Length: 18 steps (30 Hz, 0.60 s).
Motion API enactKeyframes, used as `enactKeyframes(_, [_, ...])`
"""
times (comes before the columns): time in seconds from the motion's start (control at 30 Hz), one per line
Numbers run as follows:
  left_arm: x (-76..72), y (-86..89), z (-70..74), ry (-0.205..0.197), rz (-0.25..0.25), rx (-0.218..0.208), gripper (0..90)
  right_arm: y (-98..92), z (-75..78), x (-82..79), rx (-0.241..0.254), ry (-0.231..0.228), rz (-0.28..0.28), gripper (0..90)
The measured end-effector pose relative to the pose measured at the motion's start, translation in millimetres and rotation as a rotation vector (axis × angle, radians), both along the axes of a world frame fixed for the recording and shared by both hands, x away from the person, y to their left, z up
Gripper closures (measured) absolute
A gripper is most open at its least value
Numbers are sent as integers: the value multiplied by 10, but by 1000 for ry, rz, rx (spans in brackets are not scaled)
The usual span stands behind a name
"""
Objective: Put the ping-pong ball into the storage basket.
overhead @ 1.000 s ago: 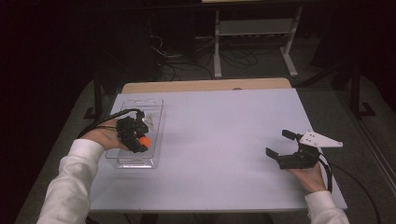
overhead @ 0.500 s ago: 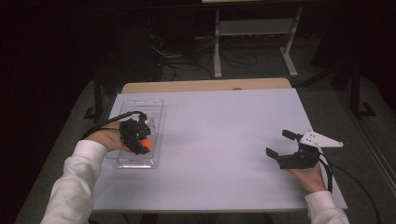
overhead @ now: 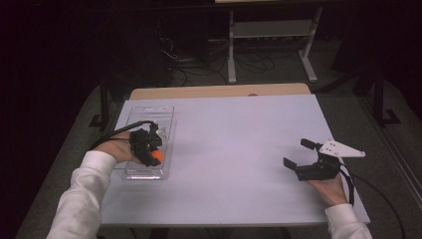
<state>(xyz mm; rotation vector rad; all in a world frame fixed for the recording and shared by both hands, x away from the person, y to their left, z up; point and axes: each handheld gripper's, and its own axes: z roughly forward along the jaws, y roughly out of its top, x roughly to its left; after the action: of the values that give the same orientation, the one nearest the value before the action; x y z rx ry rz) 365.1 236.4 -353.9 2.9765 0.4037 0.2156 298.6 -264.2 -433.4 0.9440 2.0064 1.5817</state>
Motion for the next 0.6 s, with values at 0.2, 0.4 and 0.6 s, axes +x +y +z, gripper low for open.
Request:
enactKeyframes(0.2, [8, -4, -39, 13, -2, 1, 511, 3, -3, 2, -1, 1, 0, 0])
enactKeyframes(0.4, [23, -7, -82, 22, 0, -1, 511, 5, 1, -4, -4, 1, 1, 0])
enactKeyframes(0.6, [38, 7, -157, 29, 7, -12, 511, 4, 0, -2, -3, 0, 3, 0])
